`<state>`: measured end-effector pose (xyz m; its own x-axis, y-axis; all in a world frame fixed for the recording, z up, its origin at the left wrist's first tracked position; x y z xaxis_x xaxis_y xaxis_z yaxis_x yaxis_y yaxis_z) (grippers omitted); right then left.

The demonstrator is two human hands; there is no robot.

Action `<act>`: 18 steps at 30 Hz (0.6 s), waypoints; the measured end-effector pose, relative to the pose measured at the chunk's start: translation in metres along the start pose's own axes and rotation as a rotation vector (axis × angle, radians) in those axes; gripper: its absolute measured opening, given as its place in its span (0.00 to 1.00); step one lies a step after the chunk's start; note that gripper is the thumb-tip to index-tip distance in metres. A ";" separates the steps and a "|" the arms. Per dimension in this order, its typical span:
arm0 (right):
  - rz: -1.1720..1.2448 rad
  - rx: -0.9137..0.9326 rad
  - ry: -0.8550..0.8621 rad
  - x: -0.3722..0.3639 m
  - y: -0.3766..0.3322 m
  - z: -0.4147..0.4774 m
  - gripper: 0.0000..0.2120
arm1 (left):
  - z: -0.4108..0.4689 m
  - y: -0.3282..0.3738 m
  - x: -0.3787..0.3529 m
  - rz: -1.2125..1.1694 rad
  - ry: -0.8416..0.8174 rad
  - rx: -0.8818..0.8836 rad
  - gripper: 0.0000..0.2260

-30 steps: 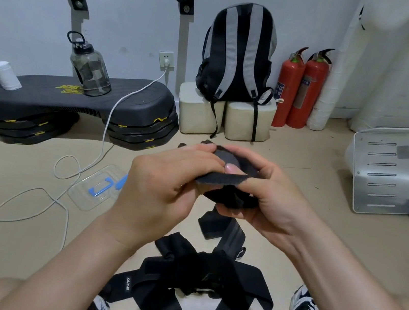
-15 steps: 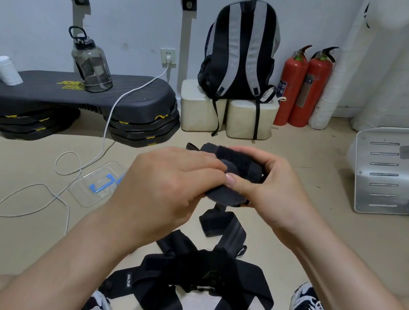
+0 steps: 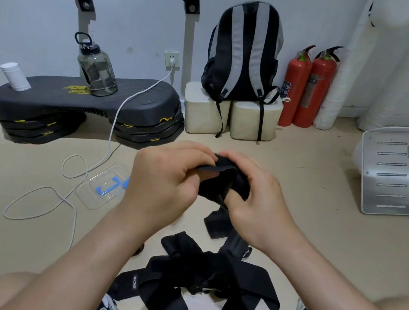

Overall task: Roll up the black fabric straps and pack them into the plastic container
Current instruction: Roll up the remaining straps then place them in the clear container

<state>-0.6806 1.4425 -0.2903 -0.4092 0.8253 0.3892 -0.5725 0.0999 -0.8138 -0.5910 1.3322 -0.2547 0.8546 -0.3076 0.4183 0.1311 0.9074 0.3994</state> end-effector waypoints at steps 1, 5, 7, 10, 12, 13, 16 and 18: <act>-0.012 0.007 -0.013 0.000 -0.001 0.000 0.26 | 0.001 -0.002 0.000 -0.024 0.022 0.046 0.09; -0.046 0.003 -0.077 0.004 -0.006 -0.002 0.28 | 0.003 -0.007 -0.001 -0.137 0.085 0.220 0.07; -0.075 -0.006 -0.105 0.007 -0.007 -0.003 0.28 | 0.003 -0.009 -0.001 -0.192 0.091 0.327 0.10; -0.118 -0.043 -0.143 0.010 -0.007 -0.002 0.31 | 0.002 -0.009 -0.002 -0.261 0.058 0.440 0.10; -0.127 -0.059 -0.167 0.011 -0.007 -0.001 0.32 | 0.002 -0.010 -0.003 -0.297 0.030 0.462 0.11; -0.123 -0.065 -0.179 0.011 -0.007 -0.001 0.33 | 0.002 -0.011 -0.004 -0.322 0.014 0.481 0.13; -0.098 -0.054 -0.201 0.013 -0.011 0.000 0.30 | -0.001 -0.016 -0.008 -0.444 -0.032 0.569 0.17; -0.046 -0.048 -0.195 0.014 -0.014 0.001 0.26 | -0.002 -0.018 -0.010 -0.530 -0.057 0.616 0.12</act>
<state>-0.6793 1.4523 -0.2727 -0.5164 0.6962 0.4987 -0.5612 0.1647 -0.8111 -0.6011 1.3197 -0.2678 0.7278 -0.6809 0.0823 0.1965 0.3220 0.9261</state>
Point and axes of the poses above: each hand's wrist, its own z-axis towards the middle knuckle, its own x-axis out of the back of the hand, y = z × x, the point moved 5 cm from there along z, towards the middle knuckle, and after that the axes turned 10 degrees about y, right-handed, at the moved point
